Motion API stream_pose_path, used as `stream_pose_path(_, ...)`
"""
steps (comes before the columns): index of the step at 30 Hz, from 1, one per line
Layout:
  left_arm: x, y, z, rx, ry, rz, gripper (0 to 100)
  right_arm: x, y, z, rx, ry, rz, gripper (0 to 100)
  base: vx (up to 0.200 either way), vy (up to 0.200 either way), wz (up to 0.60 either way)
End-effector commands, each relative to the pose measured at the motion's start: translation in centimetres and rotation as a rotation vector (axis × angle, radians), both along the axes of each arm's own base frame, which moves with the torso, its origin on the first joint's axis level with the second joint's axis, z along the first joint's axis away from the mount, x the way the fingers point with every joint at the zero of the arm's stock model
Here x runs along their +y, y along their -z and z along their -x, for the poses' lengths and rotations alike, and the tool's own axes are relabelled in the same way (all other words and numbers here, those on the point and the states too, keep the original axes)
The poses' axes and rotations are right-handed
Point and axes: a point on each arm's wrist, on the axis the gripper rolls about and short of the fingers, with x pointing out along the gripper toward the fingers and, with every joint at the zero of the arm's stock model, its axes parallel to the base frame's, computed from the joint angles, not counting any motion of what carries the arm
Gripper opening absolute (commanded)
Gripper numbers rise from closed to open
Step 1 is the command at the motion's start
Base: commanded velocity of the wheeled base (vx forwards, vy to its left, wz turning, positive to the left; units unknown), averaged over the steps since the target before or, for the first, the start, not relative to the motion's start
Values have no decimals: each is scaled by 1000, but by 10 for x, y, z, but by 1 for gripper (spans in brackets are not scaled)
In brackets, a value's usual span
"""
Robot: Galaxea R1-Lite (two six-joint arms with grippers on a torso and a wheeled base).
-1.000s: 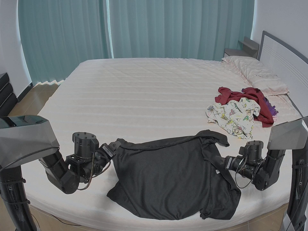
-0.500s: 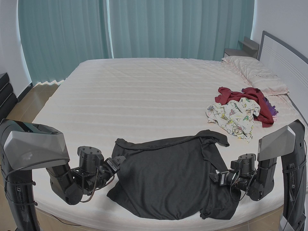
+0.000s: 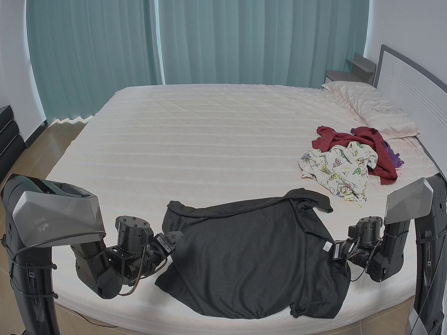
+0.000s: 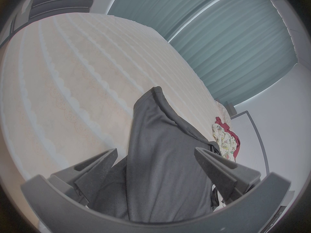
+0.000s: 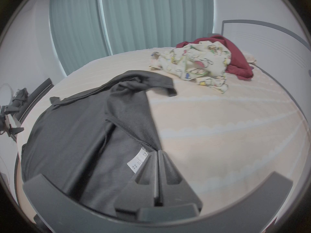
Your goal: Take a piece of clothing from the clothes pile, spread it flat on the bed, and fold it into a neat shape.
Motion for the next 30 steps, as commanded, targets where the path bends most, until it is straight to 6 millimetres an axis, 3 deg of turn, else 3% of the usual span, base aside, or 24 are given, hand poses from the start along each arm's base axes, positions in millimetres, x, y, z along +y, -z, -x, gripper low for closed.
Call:
stream_pose_path(1, 0, 3, 1, 12, 1, -5, 100, -16, -10, -3, -36, 44, 7, 0, 0, 0, 0)
stream_pose_path(6, 0, 6, 3, 24, 6, -14, 100, -30, -21, -5, -60, 84, 4, 0, 0, 0, 0)
stream_pose_path(15, 0, 13, 9, 46, 33, -61, 100, -65, -14, -17, -41, 182, 6, 0, 0, 0, 0)
stream_pose_path(22, -2, 19, 13, 68, 55, -84, 100, -76, -16, -21, -57, 208, 2, 0, 0, 0, 0)
stream_pose_path(23, -2, 21, 14, 72, 58, -90, 100, -77, -16, -22, -60, 210, 1, 100, 0, 0, 0)
stream_pose_path(30, -3, 23, 18, 86, 68, -98, 100, -75, -15, -22, -68, 195, -11, 100, 0, 0, 0)
